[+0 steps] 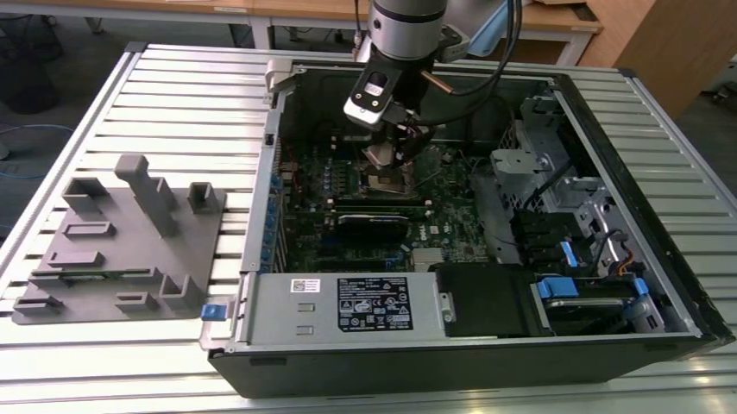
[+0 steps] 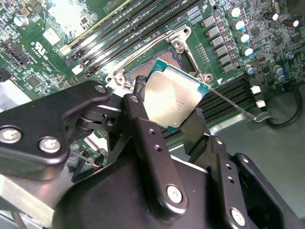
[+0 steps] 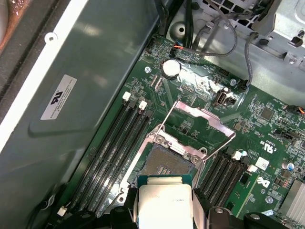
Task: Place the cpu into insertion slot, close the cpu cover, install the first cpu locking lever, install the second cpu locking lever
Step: 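Place the cpu into insertion slot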
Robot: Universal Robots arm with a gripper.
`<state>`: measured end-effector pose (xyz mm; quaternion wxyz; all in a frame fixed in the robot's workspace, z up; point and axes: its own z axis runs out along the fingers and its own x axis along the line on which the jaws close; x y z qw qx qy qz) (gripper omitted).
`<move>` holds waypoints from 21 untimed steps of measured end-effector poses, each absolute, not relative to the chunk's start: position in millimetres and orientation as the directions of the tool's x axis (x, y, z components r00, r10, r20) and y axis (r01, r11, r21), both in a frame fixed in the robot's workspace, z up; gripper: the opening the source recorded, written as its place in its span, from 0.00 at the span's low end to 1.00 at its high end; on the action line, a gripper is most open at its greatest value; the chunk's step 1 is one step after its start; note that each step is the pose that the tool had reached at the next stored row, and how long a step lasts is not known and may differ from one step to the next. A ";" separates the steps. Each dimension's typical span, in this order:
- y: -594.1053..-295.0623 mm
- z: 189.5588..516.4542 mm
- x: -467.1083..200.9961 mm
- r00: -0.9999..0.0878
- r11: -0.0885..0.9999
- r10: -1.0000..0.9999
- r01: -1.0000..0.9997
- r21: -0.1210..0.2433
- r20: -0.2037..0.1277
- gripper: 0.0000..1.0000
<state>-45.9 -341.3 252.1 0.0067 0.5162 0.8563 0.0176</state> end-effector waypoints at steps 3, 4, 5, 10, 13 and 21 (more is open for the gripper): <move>-341.3 252.1 -45.9 -0.467 0.466 0.884 0.884 0.037 0.007 0.54; -341.3 252.1 -45.9 -0.467 0.466 0.884 0.884 0.037 0.007 0.54; -341.3 252.1 -45.9 -0.466 0.466 0.885 0.884 0.037 0.007 0.54; -341.2 252.1 -45.8 -0.466 0.465 0.885 0.884 0.037 0.007 0.54; -341.2 251.9 -45.9 -0.472 0.472 0.881 0.881 0.037 0.007 0.54; -341.3 251.8 -45.9 -0.480 0.479 0.877 0.877 0.037 0.007 0.54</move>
